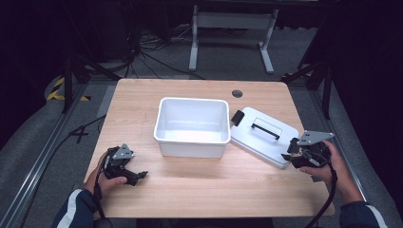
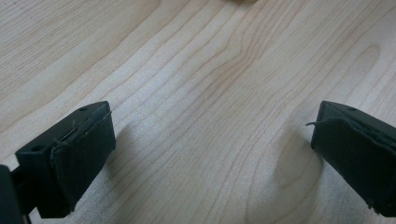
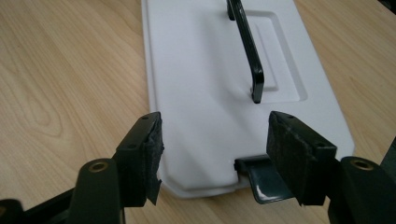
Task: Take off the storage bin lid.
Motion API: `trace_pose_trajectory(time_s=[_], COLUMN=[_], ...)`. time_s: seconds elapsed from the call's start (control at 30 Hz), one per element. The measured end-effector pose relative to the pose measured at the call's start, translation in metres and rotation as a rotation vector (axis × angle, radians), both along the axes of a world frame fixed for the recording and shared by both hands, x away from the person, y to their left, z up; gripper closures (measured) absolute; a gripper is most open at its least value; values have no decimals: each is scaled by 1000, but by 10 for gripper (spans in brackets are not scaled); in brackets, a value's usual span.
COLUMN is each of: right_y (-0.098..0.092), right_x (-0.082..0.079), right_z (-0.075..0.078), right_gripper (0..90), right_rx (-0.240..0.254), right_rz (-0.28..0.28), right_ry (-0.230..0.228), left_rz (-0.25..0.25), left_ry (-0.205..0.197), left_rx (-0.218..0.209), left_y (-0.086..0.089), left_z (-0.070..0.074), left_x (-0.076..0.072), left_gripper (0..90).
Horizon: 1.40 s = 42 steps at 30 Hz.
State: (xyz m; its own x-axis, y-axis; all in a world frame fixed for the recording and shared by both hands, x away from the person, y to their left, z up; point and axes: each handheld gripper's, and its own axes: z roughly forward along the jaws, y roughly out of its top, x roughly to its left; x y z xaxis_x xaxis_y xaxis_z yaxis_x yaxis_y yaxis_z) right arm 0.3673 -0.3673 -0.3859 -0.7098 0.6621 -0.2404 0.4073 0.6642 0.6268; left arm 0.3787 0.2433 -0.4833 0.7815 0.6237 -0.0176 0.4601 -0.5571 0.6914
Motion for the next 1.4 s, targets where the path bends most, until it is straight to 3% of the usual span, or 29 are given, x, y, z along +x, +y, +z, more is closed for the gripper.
trace_pose_trajectory(time_s=[0.43, 0.83, 0.97, 1.03, 1.4], right_y=[-11, -18, -23, -29, -31], right_x=[-18, -30, -34, -35, -36], right_z=[-23, -64, -73, -81, -82], right_gripper=[347, 343, 290, 255, 216], right_rx=[14, 52, 146, 240, 245], right_rz=[-2, -11, -35, -62, -93], right_ry=[-11, 61, 47, 40, 47], left_rz=[0, 0, -4, -4, 6], left_ry=[0, 0, -4, -4, -3], left_rx=[0, -1, 3, 3, 5], left_y=[0, 0, 0, 0, 1], left_z=[0, 0, 0, 0, 0], left_x=[0, 0, 1, 1, 1], left_gripper=[2, 2, 2, 2, 2])
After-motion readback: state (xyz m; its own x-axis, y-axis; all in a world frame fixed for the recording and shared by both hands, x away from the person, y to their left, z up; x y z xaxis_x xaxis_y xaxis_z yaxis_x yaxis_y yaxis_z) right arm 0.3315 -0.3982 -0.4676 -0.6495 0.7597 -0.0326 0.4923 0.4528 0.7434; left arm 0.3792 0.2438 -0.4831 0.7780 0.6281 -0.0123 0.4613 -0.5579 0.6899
